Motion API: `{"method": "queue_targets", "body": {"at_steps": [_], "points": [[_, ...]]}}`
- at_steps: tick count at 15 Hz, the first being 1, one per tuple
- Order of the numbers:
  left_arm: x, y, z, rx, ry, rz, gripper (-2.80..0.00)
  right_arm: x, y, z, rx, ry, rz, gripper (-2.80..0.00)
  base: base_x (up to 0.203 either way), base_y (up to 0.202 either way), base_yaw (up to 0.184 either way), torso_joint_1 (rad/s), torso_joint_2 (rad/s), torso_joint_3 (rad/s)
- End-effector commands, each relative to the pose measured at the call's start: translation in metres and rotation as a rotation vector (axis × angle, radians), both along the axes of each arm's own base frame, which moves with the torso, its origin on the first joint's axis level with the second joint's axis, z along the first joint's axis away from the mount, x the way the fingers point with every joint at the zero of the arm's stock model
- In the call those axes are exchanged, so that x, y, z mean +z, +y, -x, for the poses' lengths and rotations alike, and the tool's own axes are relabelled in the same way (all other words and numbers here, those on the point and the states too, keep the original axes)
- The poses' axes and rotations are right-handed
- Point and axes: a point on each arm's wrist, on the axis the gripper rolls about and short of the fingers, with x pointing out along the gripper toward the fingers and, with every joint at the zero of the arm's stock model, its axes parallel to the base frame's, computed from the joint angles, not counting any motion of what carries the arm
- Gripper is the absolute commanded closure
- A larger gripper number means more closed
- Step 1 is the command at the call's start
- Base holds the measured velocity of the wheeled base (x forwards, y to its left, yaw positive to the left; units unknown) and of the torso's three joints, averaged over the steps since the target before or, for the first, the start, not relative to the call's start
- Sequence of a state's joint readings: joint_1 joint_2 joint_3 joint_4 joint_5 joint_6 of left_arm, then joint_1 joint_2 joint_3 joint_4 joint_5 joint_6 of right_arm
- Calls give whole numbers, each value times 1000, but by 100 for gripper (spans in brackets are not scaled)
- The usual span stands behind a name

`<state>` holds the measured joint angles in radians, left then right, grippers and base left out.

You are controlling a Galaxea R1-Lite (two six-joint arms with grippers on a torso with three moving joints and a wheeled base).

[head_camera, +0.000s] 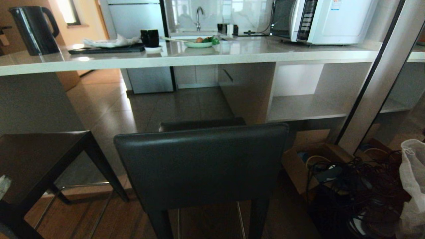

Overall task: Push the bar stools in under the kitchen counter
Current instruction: Push the gray chair back under the dining table

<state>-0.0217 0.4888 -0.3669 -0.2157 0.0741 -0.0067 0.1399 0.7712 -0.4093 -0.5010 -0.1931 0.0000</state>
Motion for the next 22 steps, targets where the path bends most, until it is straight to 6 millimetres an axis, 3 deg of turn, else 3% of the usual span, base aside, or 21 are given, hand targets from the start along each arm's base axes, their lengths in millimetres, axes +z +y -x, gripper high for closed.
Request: {"method": "queue_targets", "body": {"at_steps": [1,6,8,12,13,16,22], "points": [[-17,-1,46,-21,-133,-6,-280,-8,-8,47,-39,-115,-8,-280,0,0,0,0,0,0],[-59,-4,73,-140,-110,-64,-280,-47,-9,115,-45,-125,43,-280,0,0,0,0,0,0],[-73,-3,66,-127,-56,-83,-280,-70,-8,125,-43,-110,63,-280,0,0,0,0,0,0],[-121,-2,43,-57,36,-166,-280,-132,-8,108,-39,74,95,-280,0,0,0,0,0,0],[-122,-1,42,-39,33,-154,-280,-144,-8,102,-31,90,104,-280,0,0,0,0,0,0],[-128,-1,42,-53,101,-135,-280,-158,-6,99,59,153,88,-280,0,0,0,0,0,0],[-130,-2,42,-93,115,-139,-280,-158,-6,99,62,150,74,-280,0,0,0,0,0,0]]}}
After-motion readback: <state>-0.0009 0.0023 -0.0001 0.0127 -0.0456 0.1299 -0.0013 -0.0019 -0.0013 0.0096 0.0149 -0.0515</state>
